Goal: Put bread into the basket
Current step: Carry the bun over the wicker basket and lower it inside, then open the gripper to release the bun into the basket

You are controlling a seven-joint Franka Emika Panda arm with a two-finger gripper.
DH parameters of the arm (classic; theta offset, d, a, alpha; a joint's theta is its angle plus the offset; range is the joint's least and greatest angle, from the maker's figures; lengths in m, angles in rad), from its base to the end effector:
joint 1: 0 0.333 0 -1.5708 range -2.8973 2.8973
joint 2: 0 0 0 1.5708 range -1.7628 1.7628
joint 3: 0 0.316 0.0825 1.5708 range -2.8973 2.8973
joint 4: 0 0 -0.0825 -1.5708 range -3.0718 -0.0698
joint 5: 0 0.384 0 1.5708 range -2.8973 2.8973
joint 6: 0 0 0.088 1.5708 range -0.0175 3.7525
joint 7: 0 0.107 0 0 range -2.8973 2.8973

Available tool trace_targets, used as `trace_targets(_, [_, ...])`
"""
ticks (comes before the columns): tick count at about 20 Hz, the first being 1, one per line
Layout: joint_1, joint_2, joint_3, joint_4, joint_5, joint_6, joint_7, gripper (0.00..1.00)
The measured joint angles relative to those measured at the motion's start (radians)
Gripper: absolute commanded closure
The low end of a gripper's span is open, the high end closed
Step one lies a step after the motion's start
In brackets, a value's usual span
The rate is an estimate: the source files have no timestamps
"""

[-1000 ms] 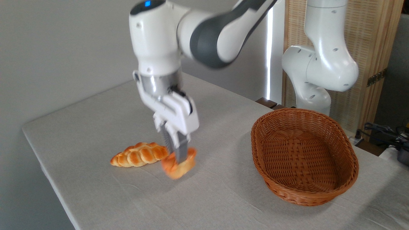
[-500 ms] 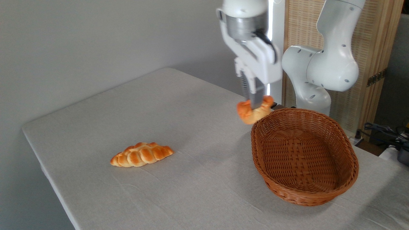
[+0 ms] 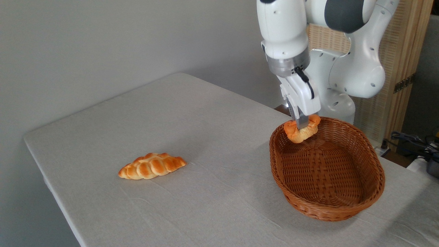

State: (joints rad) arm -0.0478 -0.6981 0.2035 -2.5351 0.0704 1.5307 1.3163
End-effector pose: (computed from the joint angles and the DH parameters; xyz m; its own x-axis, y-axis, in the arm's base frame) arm 0.3008 0.0593 0.4731 0.3254 -0.9454 -0.0173 -0.8957 -0.3141 0.3147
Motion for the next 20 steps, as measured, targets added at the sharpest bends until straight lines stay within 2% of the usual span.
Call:
trace_targets(5, [0.000, 0.018, 0.001, -0.026, 0.010, 0.022, 0.000, 0.43])
trace_targets(9, [0.000, 0.025, 0.019, -0.026, 0.044, 0.052, 0.000, 0.07])
trace_targets(10, [0.000, 0.026, 0.026, -0.026, 0.057, 0.062, 0.000, 0.01])
trace_targets(13, [0.000, 0.026, 0.051, -0.026, 0.083, 0.070, 0.000, 0.00])
trace_targets(20, [0.000, 0.026, 0.055, -0.017, 0.085, 0.072, 0.000, 0.00])
